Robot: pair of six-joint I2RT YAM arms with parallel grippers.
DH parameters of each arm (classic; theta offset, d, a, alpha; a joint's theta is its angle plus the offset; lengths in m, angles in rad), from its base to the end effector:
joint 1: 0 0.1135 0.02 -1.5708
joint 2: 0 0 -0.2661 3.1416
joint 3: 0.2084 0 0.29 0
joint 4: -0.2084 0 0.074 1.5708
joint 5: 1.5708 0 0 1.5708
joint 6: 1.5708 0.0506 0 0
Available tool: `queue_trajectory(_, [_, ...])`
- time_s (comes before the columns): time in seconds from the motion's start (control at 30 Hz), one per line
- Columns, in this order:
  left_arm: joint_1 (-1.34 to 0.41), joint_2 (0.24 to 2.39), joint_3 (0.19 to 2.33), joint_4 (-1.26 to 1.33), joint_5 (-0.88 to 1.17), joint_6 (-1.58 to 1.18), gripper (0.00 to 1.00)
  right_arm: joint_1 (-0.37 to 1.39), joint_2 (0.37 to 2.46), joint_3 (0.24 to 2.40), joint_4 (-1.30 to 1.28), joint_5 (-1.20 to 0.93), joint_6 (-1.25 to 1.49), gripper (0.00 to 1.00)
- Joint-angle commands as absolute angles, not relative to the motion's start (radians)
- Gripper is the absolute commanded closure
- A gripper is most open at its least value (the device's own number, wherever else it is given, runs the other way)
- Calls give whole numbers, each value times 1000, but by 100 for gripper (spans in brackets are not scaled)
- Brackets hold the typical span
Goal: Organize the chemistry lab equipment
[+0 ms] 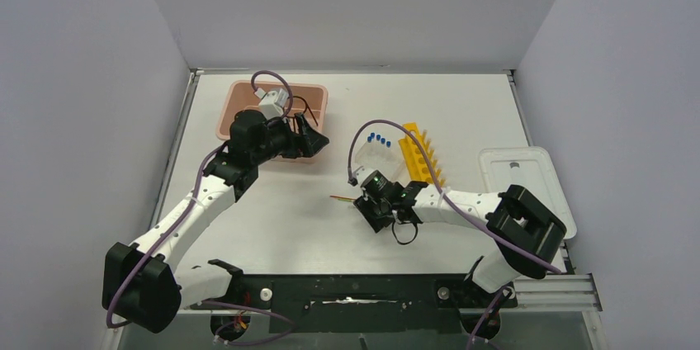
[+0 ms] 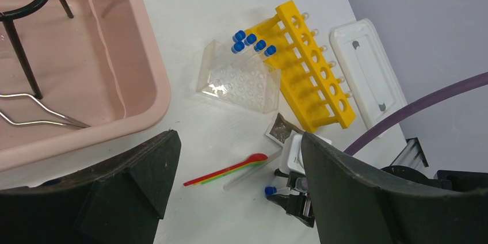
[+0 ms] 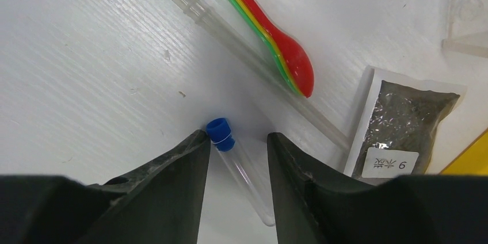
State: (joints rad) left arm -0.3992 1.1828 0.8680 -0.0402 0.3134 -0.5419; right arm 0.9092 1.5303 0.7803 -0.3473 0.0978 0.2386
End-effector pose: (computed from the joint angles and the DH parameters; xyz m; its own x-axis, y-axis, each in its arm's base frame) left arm 0.2908 -0.1396 0.2866 -0.6024 -0.2784 -0.7480 0.3798 0.7243 -0.5754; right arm 0.1971 0.2451 0.1192 -0.7104 -0.5295 -0.4636 -0.6072 0.7942 0.0233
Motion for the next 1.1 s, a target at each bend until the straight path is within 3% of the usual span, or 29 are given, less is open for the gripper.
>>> queue_trajectory(0.0, [-391,1176,875,41,335,-550,23,919,1490,779,-356,120,267,59])
queue_trajectory(0.43, [-390,1163,874,32,335,-557,23,906,1497,769,-320,152,261,83])
queue_trajectory(0.8, [-356,1141,869,14,345,-597,21,870,1403,804,-252,160,206,95])
queue_trajectory(0.9, [-307,1129,841,108,433,-646,19,838,1318,815,-216,127,197,97])
queue_trajectory(1.07, [-268,1094,738,493,660,-762,19,690,1165,844,-74,-82,181,99])
